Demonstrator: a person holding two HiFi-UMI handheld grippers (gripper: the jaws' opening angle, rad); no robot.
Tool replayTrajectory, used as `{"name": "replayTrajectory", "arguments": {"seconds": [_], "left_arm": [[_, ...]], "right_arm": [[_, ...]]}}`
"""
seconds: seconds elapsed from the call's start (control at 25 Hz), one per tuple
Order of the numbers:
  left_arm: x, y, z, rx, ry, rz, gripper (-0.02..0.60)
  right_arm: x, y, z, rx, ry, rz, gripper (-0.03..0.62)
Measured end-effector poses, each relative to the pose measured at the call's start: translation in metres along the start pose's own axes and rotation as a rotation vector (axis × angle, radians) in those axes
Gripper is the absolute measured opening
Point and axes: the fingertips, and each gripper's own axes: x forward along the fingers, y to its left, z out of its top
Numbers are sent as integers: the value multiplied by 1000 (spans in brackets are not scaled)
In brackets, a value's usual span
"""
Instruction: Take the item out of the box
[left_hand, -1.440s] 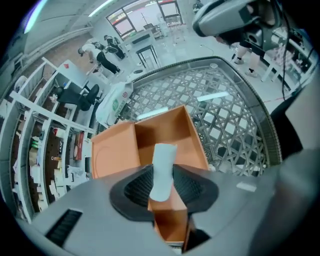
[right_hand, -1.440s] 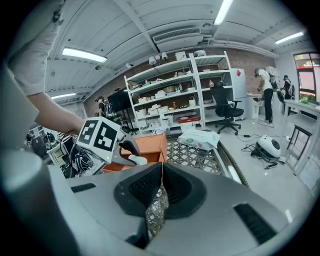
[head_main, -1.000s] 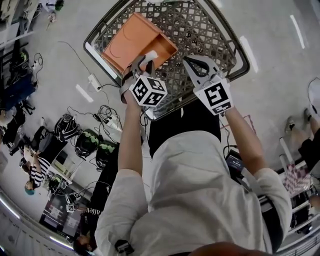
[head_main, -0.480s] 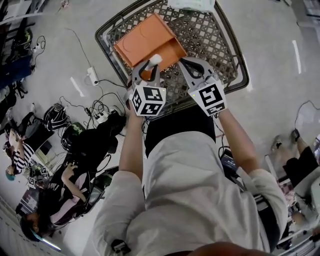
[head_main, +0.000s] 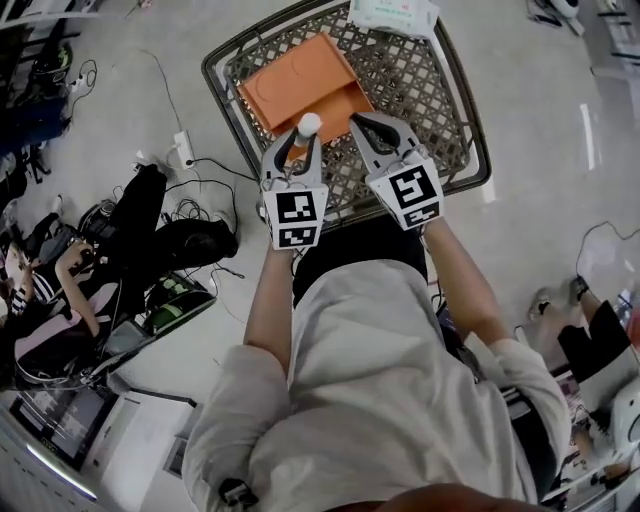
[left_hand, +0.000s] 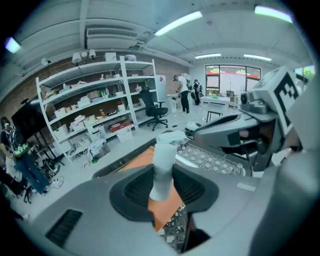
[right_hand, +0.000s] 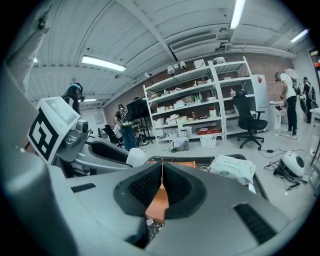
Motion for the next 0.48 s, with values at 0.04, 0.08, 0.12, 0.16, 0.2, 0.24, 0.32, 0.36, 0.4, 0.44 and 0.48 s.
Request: {"name": "replayTrajectory", "arguments": {"seconds": [0.04, 0.08, 0.12, 0.16, 0.2, 0.24, 0.32, 0.36, 0.4, 0.44, 0.48], "left_arm": [[-5, 0, 4, -18, -18, 11, 121], [-9, 0, 7, -34, -34, 23, 121], [-13, 0, 10, -52, -51, 36, 121], [-18, 1, 12, -73, -70, 50, 121], [-23, 3, 15, -99, -91, 64, 121], [-30, 5, 17, -129, -114, 79, 121], [-46, 8, 19, -191, -158, 107, 121], [-57, 8, 20, -211, -176, 121, 121], [-68, 8, 20, -220, -191, 135, 121], [-80, 7, 20, -224, -207, 148, 123], [-92, 5, 21, -231, -225, 162, 121]], "right_arm": [[-1, 1, 3, 3, -6, 0, 5], [-1, 2, 5, 5, -12, 0, 5], [-2, 3, 8, 6, -18, 0, 5], [-3, 5, 12, 2, -26, 2, 5], [-4, 7, 16, -7, -34, 5, 5], [-6, 10, 20, -19, -42, 8, 5], [-11, 20, 29, -44, -56, 16, 5], [-16, 27, 34, -51, -63, 21, 5], [-22, 34, 38, -56, -71, 25, 5], [-29, 41, 41, -60, -80, 28, 5], [-37, 47, 45, -66, -91, 28, 5]]}}
